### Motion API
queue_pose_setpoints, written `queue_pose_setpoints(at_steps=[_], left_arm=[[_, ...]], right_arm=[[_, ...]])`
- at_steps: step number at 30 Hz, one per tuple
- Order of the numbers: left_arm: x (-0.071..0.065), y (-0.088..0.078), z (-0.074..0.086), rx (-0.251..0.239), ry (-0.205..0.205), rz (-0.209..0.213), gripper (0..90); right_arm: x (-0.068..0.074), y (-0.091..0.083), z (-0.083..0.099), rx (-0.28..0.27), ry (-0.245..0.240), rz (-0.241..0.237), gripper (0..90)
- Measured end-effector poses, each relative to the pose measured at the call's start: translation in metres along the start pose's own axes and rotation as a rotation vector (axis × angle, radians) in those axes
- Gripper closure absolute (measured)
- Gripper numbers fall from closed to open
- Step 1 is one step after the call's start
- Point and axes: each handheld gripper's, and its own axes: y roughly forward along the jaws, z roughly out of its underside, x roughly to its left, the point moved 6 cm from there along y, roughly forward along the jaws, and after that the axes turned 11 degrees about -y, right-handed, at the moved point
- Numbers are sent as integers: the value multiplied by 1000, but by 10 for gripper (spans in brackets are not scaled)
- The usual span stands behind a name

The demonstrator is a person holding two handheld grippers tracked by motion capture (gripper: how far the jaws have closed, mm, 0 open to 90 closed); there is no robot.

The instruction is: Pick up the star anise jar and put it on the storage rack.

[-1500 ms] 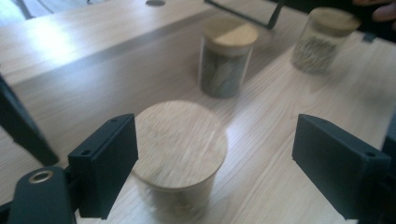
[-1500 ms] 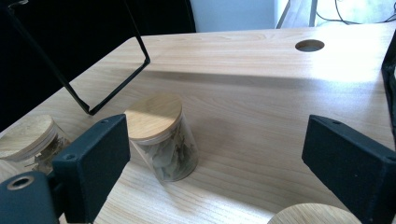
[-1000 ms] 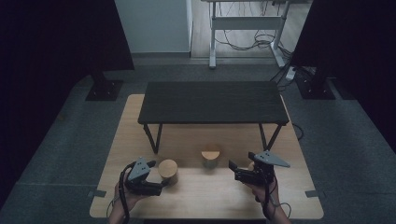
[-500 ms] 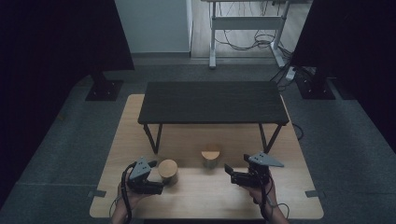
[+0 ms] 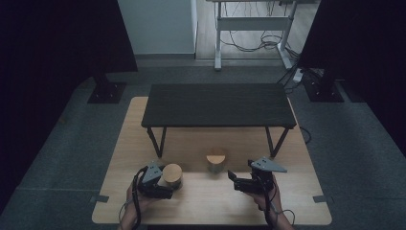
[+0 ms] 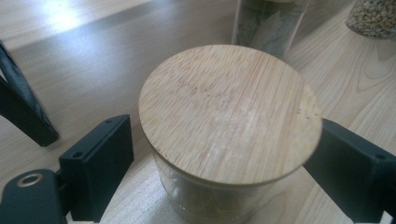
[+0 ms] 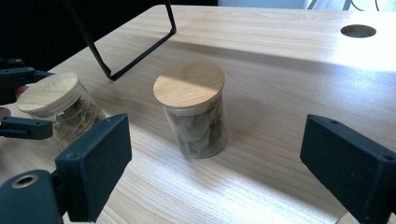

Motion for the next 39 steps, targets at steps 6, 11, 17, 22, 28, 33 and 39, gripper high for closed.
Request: queue_pose_setpoints(at_steps=[6, 11, 17, 22, 28, 33, 39], left_arm=[[0, 6, 1, 9, 2, -5, 107], [-4, 12, 2, 22, 17, -2, 105], [-4, 17, 2, 23, 15, -7, 126], [-3, 22, 4, 36, 29, -11, 238], [-1, 21, 4, 37, 23, 0, 256], [-1, 20, 4, 38, 21, 5, 257], [-1, 20, 4, 40, 23, 6, 257]], right_arm=[[0, 1, 0, 4, -2, -1, 85], [1, 0, 0, 4, -2, -2, 85], [1, 1, 1, 6, -4, -2, 85], [2, 2, 1, 9, -6, -3, 85], [2, 3, 2, 14, -9, -6, 84], [2, 3, 3, 14, -9, -5, 84], [2, 3, 3, 14, -9, -5, 85]])
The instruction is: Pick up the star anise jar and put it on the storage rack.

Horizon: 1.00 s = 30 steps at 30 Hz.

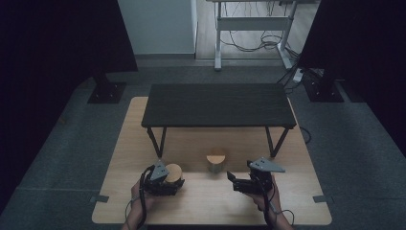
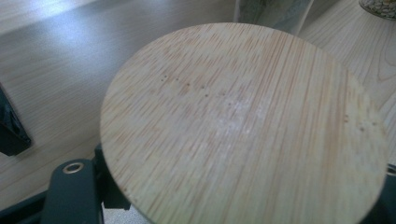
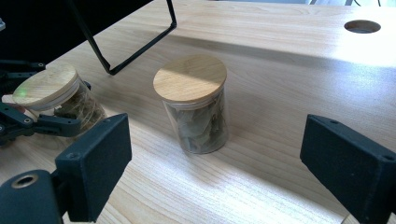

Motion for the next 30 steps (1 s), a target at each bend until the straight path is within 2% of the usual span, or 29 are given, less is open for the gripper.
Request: queue_pose_setpoints(at_steps=[17, 21, 24, 30], left_arm=[[4, -3, -1, 11, -23, 31, 258], [6, -12, -5, -15, -61, 66, 258], [6, -16, -7, -16, -69, 90, 258], [7, -29, -15, -35, -87, 101, 258]], right_arm=[[0, 2, 1, 7, -2, -2, 85], [0, 2, 1, 6, -3, -1, 85], [0, 2, 1, 7, -4, -1, 85], [0, 2, 2, 9, -4, 1, 85]])
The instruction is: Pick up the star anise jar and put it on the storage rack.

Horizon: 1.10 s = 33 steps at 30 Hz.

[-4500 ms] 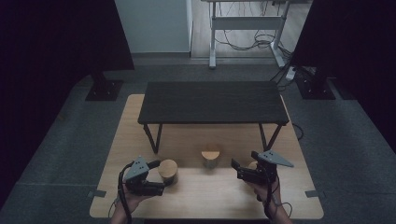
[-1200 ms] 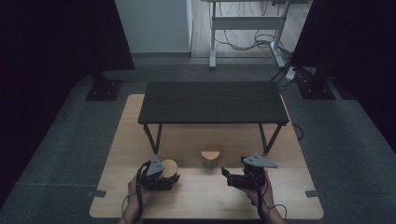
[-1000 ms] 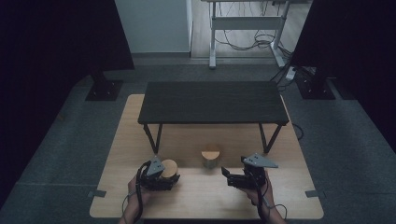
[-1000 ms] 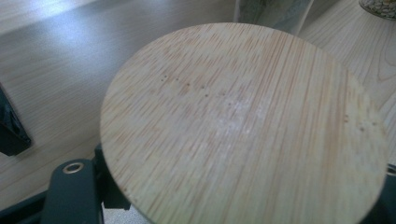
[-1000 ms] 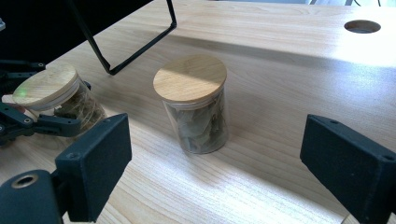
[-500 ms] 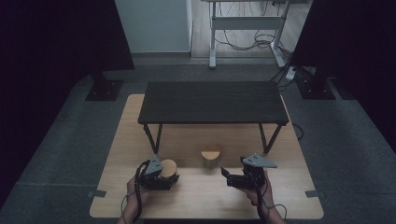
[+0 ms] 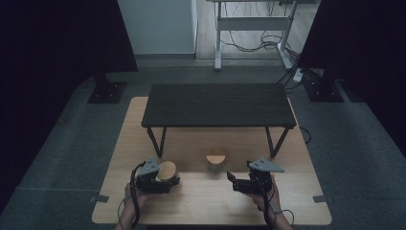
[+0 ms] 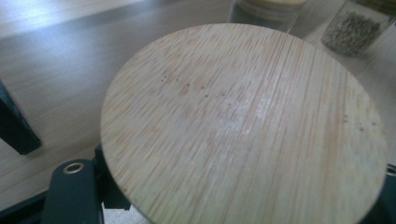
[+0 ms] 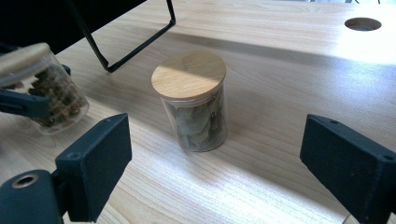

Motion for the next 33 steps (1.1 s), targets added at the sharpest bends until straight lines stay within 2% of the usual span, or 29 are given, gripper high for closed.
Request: queue_pose_setpoints(at_steps=[4, 16, 33], left_arm=[[-3, -5, -4, -13, 8, -2, 257], [-18, -13, -12, -32, 71, -11, 257], [-34, -24, -22, -59, 121, -20, 257]], right_arm=[[0, 1, 1, 3, -2, -1, 85], [-1, 0, 0, 0, 2, 4, 85], [-1, 0, 1, -1, -2, 9, 84]])
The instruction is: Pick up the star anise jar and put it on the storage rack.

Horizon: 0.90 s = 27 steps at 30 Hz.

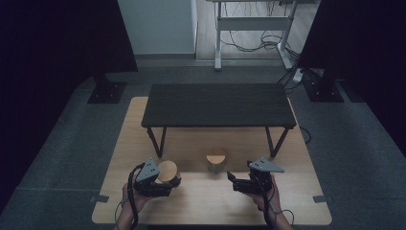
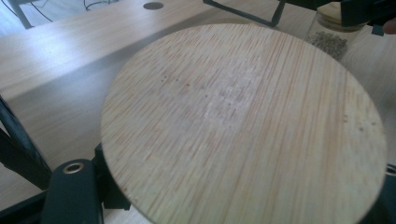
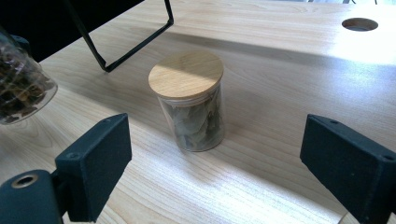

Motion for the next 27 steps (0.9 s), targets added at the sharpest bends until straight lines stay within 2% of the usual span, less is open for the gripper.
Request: queue_pose_setpoints(at_steps=[5, 20, 27], left_arm=[[-4, -5, -4, -8, 12, -2, 257], [-7, -10, -9, 1, 12, -15, 257], [-10, -11, -15, 0, 21, -15, 258]], right_arm=[[-1, 1, 1, 2, -4, 4, 85], [1, 2, 2, 4, -9, -1, 85], [5, 0, 0, -3, -31, -6, 84]])
